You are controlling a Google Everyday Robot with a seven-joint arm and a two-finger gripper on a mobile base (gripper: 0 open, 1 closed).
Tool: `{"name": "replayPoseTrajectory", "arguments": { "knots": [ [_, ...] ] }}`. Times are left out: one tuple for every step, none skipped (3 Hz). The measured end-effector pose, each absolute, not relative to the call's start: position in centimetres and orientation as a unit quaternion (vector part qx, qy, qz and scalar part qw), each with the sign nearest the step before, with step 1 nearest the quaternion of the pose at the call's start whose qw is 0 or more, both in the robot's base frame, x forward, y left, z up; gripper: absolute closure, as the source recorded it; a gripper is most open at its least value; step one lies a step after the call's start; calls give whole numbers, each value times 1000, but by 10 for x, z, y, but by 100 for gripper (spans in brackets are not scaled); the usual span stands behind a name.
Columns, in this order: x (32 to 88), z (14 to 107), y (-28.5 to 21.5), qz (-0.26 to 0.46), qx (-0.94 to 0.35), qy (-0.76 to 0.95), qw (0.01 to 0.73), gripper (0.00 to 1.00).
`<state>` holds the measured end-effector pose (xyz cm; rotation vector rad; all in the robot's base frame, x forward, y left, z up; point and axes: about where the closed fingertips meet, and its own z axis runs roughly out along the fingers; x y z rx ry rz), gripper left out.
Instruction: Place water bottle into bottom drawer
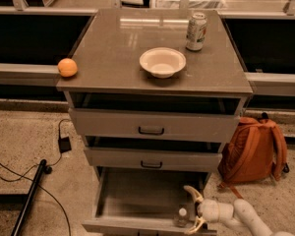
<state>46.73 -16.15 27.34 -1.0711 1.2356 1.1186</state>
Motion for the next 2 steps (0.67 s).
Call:
{"name": "replayPoseTrajectory", "arguments": {
  "knots": [
    [466, 294, -185, 445, -465, 534, 549, 0],
    [466, 299, -188, 441, -466, 534, 550, 0]
  ]
}}
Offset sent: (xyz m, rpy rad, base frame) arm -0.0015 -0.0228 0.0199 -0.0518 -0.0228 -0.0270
